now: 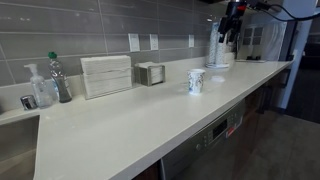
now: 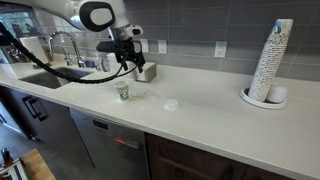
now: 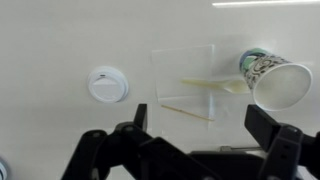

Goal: Pick up the paper cup lid from the kitchen counter and place it on the paper cup

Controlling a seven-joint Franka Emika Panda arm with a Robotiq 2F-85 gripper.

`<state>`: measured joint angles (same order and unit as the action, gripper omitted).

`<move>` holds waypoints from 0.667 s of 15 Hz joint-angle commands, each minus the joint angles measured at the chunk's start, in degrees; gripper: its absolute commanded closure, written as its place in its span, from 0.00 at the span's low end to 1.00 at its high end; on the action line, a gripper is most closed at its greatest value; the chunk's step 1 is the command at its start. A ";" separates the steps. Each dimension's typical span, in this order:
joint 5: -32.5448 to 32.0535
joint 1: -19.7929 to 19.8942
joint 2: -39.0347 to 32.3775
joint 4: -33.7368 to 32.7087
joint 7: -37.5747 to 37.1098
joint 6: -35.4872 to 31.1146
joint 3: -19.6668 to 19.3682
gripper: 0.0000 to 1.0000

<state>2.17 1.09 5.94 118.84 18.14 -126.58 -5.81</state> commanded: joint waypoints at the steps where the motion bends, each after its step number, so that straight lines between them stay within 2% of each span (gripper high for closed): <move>1: 0.89 3.05 -8.13 -8.12 6.52 2.90 -2.46 0.00; 5: -0.54 6.42 -14.32 -11.03 6.10 1.32 -3.31 0.00; 7: -1.89 7.50 -17.26 -11.39 2.90 -0.56 -3.46 0.00; 8: -1.02 7.96 -18.87 -11.73 1.21 -1.97 -3.37 0.00; 9: 0.48 8.38 -20.54 -11.70 -1.16 -6.27 -3.21 0.00; 10: 4.66 9.12 -22.40 -12.36 -1.51 -9.42 -2.31 0.00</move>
<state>1.85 8.69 -10.97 108.91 20.23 -129.28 -9.35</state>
